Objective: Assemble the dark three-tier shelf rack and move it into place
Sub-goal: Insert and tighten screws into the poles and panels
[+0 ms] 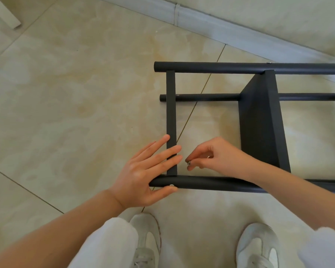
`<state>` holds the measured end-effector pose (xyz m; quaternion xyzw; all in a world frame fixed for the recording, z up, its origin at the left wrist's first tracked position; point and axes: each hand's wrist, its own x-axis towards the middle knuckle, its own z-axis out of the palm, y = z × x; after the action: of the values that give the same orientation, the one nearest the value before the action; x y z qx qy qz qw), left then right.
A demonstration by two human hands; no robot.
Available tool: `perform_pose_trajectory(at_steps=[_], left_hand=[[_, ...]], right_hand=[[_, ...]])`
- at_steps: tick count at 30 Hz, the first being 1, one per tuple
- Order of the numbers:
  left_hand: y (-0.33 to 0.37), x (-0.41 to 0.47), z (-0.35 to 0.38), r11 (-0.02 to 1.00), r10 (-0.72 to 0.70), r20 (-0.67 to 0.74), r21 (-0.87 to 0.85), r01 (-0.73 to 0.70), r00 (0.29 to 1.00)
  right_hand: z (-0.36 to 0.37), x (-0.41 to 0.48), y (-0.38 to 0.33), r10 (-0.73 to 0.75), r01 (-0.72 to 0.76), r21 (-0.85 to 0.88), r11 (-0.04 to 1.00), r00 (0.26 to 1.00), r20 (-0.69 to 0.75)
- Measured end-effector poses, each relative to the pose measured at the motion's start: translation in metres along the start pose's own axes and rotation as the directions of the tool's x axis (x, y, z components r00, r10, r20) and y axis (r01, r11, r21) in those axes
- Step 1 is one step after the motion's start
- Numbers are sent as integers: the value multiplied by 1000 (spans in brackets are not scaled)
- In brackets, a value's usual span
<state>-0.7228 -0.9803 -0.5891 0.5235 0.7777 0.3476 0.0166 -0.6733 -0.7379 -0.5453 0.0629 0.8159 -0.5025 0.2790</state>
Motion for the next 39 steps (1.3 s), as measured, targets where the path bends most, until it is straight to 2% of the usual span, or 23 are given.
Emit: perform_pose_trajectory(at_steps=[4,8,23,30,39], left_hand=[[0,1,1,999,-6,-4,-47,6,1000],[-2,1,2,995,-8,22,-101,11,1000],[-3,2,0,973,-37,90,-223,56,995],[-2,1,2,975,-42,77,-213,57,996],[-1,3,1,981,-31,72,-191,44,997]], right_hand=[[8,9,-6,-27,19,111,994,997,72],[14,18,-6,15,-34,186,982,995,103],[19,26,-3,19,-59,260,964,988,153],[15,28,-1,83,-148,253,956,965,247],[13,38,-1,161,-311,297,903,884,438]])
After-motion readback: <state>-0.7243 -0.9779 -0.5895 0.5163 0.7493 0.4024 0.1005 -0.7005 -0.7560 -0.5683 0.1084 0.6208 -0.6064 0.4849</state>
